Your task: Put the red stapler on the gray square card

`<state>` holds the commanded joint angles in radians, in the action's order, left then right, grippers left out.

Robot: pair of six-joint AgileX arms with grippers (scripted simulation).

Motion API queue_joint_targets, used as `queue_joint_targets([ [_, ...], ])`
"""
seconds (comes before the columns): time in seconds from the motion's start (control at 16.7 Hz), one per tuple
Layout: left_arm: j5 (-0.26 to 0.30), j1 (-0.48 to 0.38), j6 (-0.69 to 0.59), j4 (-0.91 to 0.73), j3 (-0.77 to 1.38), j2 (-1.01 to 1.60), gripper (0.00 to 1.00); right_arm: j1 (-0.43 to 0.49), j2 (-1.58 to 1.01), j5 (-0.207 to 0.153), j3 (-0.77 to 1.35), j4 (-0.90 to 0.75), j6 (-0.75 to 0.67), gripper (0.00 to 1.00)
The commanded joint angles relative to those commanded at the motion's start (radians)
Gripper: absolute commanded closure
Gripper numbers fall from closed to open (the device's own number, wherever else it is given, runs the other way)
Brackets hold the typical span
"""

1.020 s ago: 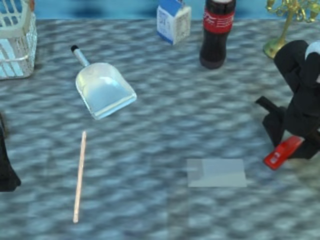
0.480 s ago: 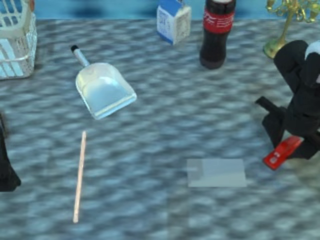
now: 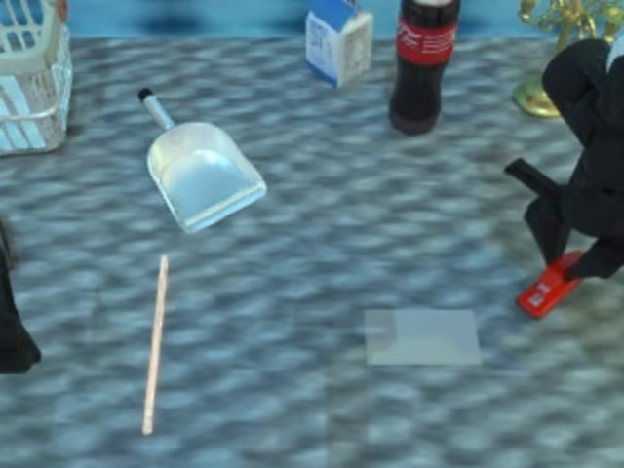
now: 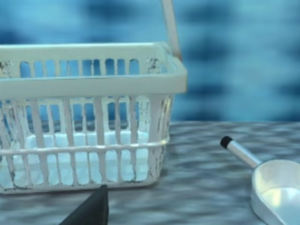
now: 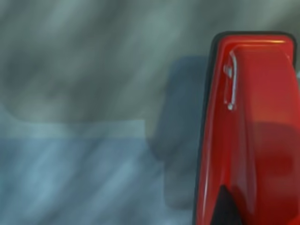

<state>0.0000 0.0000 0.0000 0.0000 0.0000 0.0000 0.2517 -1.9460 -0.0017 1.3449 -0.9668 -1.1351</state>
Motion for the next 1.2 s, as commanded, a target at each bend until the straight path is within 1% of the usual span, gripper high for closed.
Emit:
queue_joint_targets([
  [0.18, 0.000, 0.000, 0.000, 0.000, 0.000, 0.000, 0.00, 0.004, 0.043, 0.000, 0.084, -0.140, 0.005, 1.00],
  [0.3, 0.000, 0.000, 0.000, 0.000, 0.000, 0.000, 0.00, 0.006, 0.070, 0.000, 0.124, -0.196, 0.009, 1.00],
  [0.66, 0.000, 0.000, 0.000, 0.000, 0.000, 0.000, 0.00, 0.002, 0.076, -0.001, 0.134, -0.208, 0.009, 1.00],
  [0.78, 0.000, 0.000, 0.000, 0.000, 0.000, 0.000, 0.00, 0.010, 0.072, 0.000, 0.142, -0.212, 0.040, 1.00],
  [0.96, 0.000, 0.000, 0.000, 0.000, 0.000, 0.000, 0.00, 0.038, 0.054, 0.000, 0.170, -0.225, 0.164, 1.00],
  [1.2, 0.000, 0.000, 0.000, 0.000, 0.000, 0.000, 0.00, 0.095, 0.021, 0.000, 0.218, -0.255, 0.450, 1.00],
])
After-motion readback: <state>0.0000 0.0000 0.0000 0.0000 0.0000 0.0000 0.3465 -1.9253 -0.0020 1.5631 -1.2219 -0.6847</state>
